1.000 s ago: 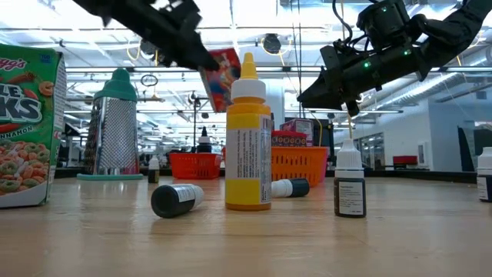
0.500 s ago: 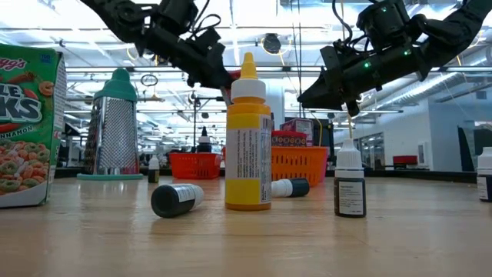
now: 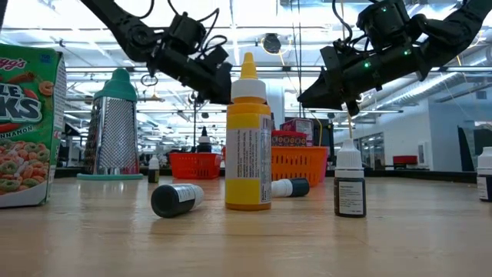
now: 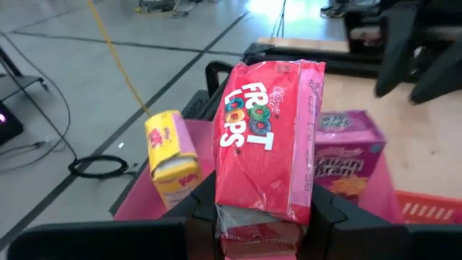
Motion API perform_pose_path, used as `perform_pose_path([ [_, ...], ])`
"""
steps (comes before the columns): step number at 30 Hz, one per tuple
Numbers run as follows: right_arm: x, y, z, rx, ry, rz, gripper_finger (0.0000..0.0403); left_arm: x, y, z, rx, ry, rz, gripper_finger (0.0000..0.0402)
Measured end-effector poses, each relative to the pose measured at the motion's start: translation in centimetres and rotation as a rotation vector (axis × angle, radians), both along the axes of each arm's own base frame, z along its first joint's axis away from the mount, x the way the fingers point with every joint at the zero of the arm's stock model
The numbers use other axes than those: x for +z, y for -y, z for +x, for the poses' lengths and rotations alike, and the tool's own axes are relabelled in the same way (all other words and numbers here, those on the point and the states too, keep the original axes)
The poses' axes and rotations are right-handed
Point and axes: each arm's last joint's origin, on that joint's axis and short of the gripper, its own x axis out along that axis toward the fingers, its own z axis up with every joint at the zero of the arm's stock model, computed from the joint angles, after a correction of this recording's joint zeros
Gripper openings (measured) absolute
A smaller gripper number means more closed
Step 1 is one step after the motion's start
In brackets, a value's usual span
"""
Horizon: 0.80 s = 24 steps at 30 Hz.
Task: Pick & Place Kitchen Items
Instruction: Put the red cereal box into the pink bin
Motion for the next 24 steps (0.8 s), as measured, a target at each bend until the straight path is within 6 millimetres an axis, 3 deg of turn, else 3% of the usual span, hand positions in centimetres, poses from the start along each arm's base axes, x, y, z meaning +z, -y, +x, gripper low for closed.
perform_pose_path([
  [8, 0.0, 0.0, 0.0, 0.000, 0.000, 0.000, 0.0100, -1.7, -1.1, 0.5, 0.094, -0.041, 0.021, 0.0104],
  [15, 0.0, 0.0, 0.0, 0.000, 0.000, 0.000, 0.0100, -1.8, -1.4, 0.4, 0.160, -0.070, 0.074, 0.0104],
  [24, 0.0, 0.0, 0.0, 0.000, -0.004, 0.001, 0.0100, -1.9, -1.3, 0.4, 0.117, -0.073, 0.071, 0.0104],
])
